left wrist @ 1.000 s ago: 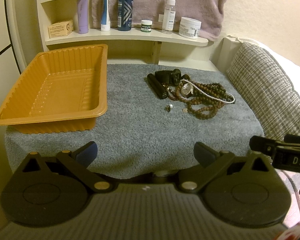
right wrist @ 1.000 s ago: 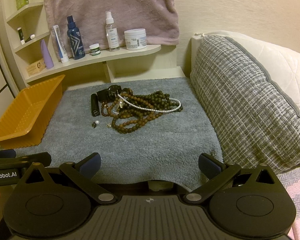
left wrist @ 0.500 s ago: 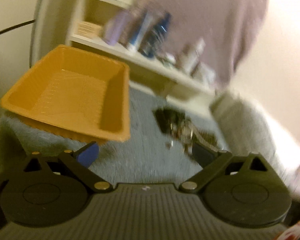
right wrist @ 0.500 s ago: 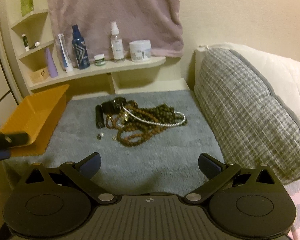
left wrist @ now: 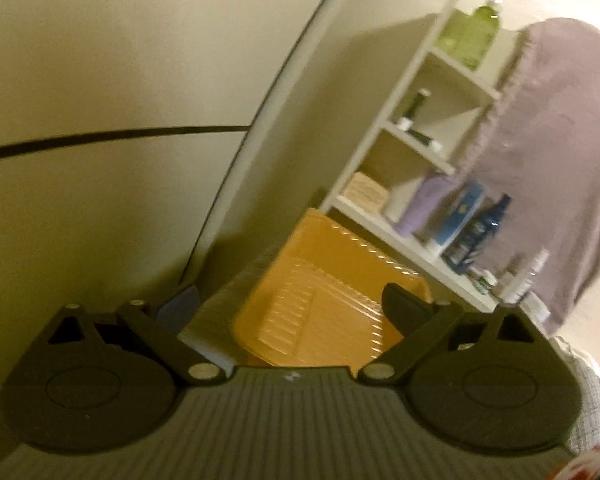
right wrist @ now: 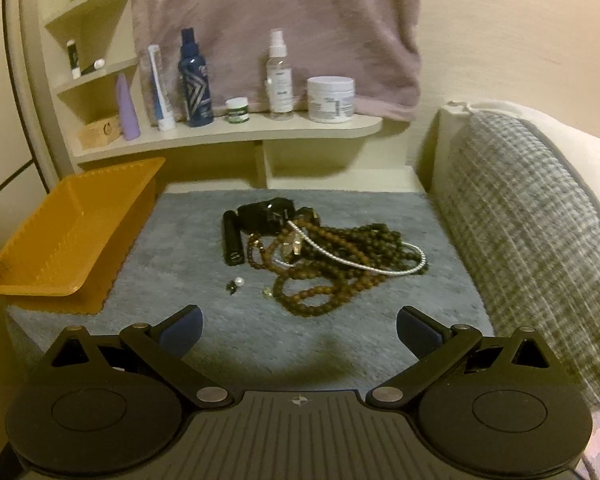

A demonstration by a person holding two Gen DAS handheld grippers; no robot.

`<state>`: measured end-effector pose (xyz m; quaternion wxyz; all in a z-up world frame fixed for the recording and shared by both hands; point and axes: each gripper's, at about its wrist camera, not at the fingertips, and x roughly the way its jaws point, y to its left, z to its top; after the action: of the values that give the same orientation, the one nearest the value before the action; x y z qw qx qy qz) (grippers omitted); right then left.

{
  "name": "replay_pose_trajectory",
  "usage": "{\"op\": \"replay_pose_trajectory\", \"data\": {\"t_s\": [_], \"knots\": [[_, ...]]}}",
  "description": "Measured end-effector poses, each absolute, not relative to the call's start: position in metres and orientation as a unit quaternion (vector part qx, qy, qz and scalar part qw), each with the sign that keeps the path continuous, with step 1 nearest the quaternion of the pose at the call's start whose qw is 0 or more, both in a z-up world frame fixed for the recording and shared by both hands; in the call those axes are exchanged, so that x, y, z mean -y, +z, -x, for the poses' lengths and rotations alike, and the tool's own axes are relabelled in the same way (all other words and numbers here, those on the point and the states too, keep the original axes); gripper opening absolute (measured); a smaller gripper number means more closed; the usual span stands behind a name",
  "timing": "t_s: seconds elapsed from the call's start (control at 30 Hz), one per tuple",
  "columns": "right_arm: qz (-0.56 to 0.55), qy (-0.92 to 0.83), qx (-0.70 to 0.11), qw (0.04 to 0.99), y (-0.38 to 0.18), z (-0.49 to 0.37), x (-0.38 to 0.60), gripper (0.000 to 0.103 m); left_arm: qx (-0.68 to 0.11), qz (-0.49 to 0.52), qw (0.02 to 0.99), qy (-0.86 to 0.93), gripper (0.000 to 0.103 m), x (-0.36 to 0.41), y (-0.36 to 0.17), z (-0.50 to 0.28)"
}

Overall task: Organize jewelry
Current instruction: 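Grasp the orange tray rim with the left tool and tilt it up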

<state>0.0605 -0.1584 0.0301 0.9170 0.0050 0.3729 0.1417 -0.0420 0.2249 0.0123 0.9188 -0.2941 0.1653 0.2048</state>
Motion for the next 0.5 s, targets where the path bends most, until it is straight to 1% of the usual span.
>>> {"op": "replay_pose_trajectory", "data": {"t_s": [0.1, 0.2, 0.23, 0.3, 0.33, 0.4, 0.47, 0.5], "knots": [[0.002, 0.142, -0.375, 0.916, 0.026, -0.067, 0.151, 0.103, -0.175, 0.319, 0.911, 0.196, 0.094, -0.240, 0.000, 0.032], [0.009, 0.139, -0.370, 0.919, 0.024, -0.072, 0.145, 0.103, -0.187, 0.338, 0.904, 0.181, 0.085, -0.246, -0.014, 0.019], [0.009, 0.138, -0.367, 0.920, 0.023, -0.073, 0.144, 0.103, -0.193, 0.344, 0.902, 0.174, 0.084, -0.246, -0.019, 0.017], [0.007, 0.135, -0.362, 0.922, 0.023, -0.077, 0.143, 0.103, -0.198, 0.355, 0.899, 0.161, 0.073, -0.250, -0.027, 0.011], [0.005, 0.133, -0.358, 0.924, 0.024, -0.079, 0.143, 0.103, -0.201, 0.356, 0.899, 0.157, 0.070, -0.250, -0.030, 0.007], [0.001, 0.126, -0.355, 0.926, 0.024, -0.083, 0.143, 0.103, -0.203, 0.358, 0.899, 0.150, 0.053, -0.250, -0.034, 0.002], [0.000, 0.121, -0.355, 0.927, 0.022, -0.087, 0.143, 0.103, -0.205, 0.363, 0.897, 0.146, 0.047, -0.251, -0.038, -0.002], [0.001, 0.119, -0.357, 0.927, 0.020, -0.088, 0.143, 0.103, -0.205, 0.366, 0.896, 0.145, 0.040, -0.252, -0.040, -0.003]]}}
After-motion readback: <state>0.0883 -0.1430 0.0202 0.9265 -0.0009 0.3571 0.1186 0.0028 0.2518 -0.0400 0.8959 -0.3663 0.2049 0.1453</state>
